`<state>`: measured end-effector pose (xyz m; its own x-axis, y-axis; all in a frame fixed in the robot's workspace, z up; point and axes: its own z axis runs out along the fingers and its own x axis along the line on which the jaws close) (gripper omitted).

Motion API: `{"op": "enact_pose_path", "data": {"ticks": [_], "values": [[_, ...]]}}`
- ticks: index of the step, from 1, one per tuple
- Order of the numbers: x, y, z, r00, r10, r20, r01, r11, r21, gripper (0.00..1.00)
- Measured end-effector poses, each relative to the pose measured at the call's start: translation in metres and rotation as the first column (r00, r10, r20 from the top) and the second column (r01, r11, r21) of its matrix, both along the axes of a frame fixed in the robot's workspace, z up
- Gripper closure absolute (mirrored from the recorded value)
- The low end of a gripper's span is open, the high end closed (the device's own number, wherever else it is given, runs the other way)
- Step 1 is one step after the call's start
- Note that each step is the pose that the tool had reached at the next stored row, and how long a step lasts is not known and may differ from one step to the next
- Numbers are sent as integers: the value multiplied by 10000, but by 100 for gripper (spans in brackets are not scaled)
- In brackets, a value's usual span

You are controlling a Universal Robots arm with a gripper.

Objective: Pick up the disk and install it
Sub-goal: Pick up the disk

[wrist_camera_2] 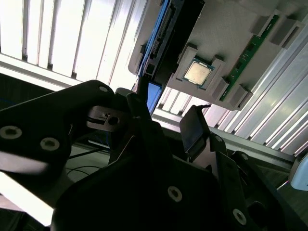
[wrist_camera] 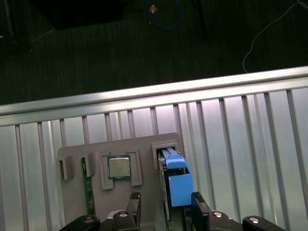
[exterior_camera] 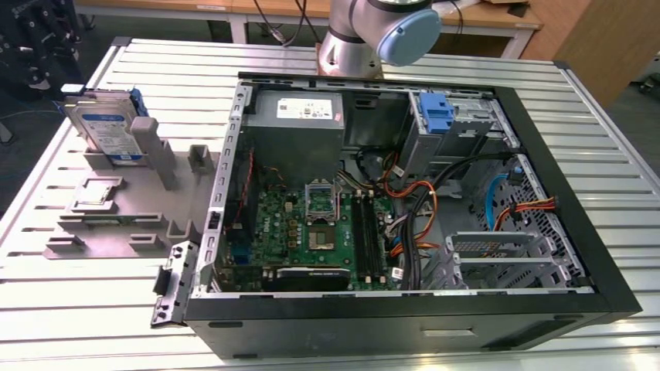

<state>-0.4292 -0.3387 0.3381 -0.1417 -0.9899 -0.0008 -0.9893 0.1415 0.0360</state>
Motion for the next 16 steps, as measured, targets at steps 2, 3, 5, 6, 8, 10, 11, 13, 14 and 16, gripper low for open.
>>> {"op": "enact_pose_path", "data": {"ticks": [2, 3, 5, 6, 8, 10, 11, 13, 14, 16], "values": [[0, 0, 0, 10000, 0, 1, 0, 10000, 0, 47], [0, 0, 0, 10000, 0, 1, 0, 10000, 0, 47], [0, 0, -2, 10000, 10, 0, -10, 10000, 3, 47], [0, 0, -6, 10000, 66, 2, -66, 10000, 16, 47], [0, -1, -16, 9997, 248, 2, -248, 9996, 92, 47], [-4, -1, -24, 9994, 346, 8, -346, 9990, 274, 47], [-8, 0, -28, 9993, 367, 14, -367, 9985, 416, 47], [-17, 0, -34, 9993, 377, 24, -377, 9968, 704, 47], [-23, 0, -38, 9993, 376, 27, -377, 9960, 816, 47], [-39, 0, -57, 9993, 374, 33, -376, 9950, 928, 47]]}}
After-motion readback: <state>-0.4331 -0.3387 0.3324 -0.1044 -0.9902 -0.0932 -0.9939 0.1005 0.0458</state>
